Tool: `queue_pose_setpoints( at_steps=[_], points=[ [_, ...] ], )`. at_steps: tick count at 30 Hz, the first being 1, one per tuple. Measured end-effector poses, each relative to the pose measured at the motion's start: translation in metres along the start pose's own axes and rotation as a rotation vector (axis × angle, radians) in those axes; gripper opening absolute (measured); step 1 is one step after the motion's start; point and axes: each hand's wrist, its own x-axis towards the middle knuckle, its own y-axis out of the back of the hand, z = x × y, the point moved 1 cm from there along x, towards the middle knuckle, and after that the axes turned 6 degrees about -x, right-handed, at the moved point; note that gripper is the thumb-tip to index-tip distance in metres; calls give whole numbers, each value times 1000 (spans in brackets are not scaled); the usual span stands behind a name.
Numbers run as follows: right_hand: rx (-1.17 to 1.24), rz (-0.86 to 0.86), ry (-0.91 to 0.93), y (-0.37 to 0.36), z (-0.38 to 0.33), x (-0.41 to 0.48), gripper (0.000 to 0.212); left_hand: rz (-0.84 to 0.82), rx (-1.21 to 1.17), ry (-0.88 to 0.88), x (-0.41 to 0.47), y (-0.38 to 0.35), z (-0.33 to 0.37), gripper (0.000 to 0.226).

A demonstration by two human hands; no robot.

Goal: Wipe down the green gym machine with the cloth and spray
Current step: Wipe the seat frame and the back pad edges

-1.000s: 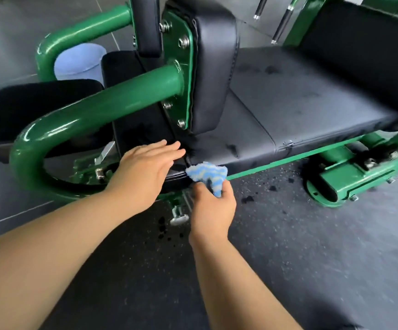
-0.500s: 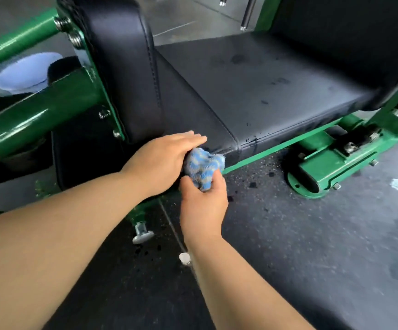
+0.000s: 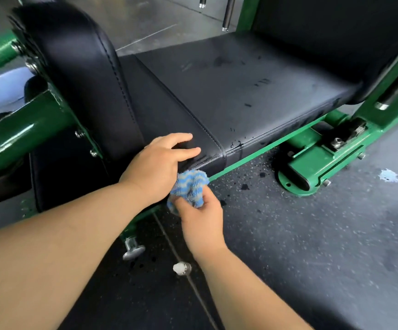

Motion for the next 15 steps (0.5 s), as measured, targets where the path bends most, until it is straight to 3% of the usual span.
queue_pose_setpoints(
  at_steps=[2,4,6,12,15],
  points=[
    [30,99,25,21,-3,20,10,-12,-15,-24,2,1,3,61],
    [164,322,-54,45,-5,52,14,-15,-16,-48,2,2,2,60],
    [216,432,-100,59,-10,74,18,-15,-3,-56,2,2,2,59],
    [143,204,-84,17,-17,20,13,-10,64,-75,3,2,6,64],
    [114,200,-24,25,-20,28,17,-23,92,-63,4,2,8,64]
  ],
)
